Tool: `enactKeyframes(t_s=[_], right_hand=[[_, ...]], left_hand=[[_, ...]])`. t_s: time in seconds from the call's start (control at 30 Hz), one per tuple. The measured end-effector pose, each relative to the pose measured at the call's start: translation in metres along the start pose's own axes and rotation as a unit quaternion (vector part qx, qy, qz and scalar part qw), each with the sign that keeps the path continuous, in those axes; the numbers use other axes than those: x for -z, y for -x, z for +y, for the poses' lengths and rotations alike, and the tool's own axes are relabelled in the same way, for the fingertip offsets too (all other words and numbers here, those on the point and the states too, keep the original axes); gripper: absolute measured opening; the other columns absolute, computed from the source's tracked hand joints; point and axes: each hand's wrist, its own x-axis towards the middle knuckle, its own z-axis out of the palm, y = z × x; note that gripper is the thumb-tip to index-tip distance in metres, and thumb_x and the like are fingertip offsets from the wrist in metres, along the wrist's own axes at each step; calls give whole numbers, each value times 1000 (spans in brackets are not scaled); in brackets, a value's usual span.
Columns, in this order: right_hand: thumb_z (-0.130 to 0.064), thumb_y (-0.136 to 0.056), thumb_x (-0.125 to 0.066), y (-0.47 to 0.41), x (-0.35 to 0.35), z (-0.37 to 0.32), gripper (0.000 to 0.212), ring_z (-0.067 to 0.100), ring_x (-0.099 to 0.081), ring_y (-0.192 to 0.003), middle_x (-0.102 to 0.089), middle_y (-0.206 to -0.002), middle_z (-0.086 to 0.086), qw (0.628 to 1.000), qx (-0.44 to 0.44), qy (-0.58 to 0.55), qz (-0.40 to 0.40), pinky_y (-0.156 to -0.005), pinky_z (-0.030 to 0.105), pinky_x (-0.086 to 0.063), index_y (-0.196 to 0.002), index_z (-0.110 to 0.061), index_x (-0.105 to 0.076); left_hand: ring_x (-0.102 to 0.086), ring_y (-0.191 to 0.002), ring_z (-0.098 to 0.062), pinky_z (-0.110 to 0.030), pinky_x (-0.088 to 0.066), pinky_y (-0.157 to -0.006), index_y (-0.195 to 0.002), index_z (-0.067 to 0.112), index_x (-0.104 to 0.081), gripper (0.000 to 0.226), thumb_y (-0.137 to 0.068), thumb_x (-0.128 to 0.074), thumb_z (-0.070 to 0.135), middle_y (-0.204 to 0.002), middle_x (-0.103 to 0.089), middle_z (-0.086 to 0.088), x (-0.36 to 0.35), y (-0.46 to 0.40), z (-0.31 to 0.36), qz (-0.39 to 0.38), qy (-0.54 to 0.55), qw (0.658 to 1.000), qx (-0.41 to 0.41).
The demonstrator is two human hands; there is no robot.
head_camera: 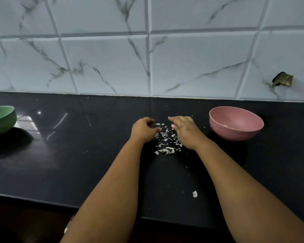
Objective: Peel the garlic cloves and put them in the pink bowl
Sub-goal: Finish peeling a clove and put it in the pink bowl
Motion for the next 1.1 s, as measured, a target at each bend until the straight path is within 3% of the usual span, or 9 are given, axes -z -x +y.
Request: enactKeyframes(t_s=[0.07,0.3,0.4,0.5,0.6,0.73,0.87,0.97,1.1], right_hand=[[-20,-103,-38,-1,-1,0,39,30,-38,-128,-51,-138,6,1000,-17,5,-2,-107,40,-32,-141,-15,-47],[-25,-101,-47,7,14,0,34,27,-33,-127,-56,-129,7,996,-72,-47,37,-105,31,-27,-132,-15,-57],[-48,-89,-62,10,22,-2,49,26,-29,-131,-51,-130,4,993,-106,-11,-46,-111,41,-30,-131,-23,-58],[-64,-69,-72,17,28,-15,71,21,-31,-129,-47,-129,-1,986,-97,-19,-131,-110,42,-33,-132,-34,-55],[-59,-71,-74,19,23,-29,68,17,-31,-129,-46,-133,-4,982,-46,-63,-172,-111,36,-30,-133,-40,-53],[-31,-84,-74,13,16,-31,32,13,-52,-112,-58,-120,-4,983,-7,-77,-164,-103,31,-41,-115,-31,-70],[-8,-84,-72,13,21,-15,18,9,-62,-84,-68,-94,-4,992,-44,-90,-82,-81,21,-48,-97,-19,-78],[-16,-86,-71,10,20,-7,17,16,-63,-91,-69,-102,2,996,-62,-54,-34,-81,21,-46,-103,-16,-75],[-9,-94,-58,3,-4,-32,33,26,-51,-121,-62,-128,9,997,60,-45,-24,-103,27,-34,-125,-14,-65]], left_hand=[[-65,-103,-14,-30,-50,-97,-120,15,-67,41,-83,-77,28,-111,-70,1,-4,0,0,-25,-27,999,-16],[-60,-97,-13,-26,-43,-77,-107,22,-70,21,-90,-69,34,-98,-65,6,-11,-2,1,-14,-116,993,-12],[-56,-93,-13,-29,-43,-77,-106,22,-65,17,-94,-62,33,-99,-61,7,-13,-5,2,-3,-104,995,-10],[-59,-84,-14,-36,-52,-79,-103,18,-59,9,-100,-52,22,-102,-67,1,-13,-9,3,36,100,993,53],[-58,-70,-12,-27,-52,-66,-109,10,-53,14,-104,-42,17,-97,-68,-5,-10,-14,3,54,323,935,138],[-54,-62,-11,-21,-44,-55,-114,7,-54,19,-104,-40,15,-85,-64,-2,-6,-19,2,68,403,897,171],[-47,-57,-12,-21,-37,-54,-87,13,-55,23,-101,-38,11,-74,-61,-1,1,-18,10,73,460,854,230],[-49,-57,-16,-23,-38,-57,-73,12,-51,34,-103,-35,10,-72,-61,-5,4,-16,13,89,500,823,253],[-50,-55,-14,-22,-42,-54,-74,12,-52,33,-103,-36,14,-70,-61,-4,4,-12,11,123,534,799,248]])
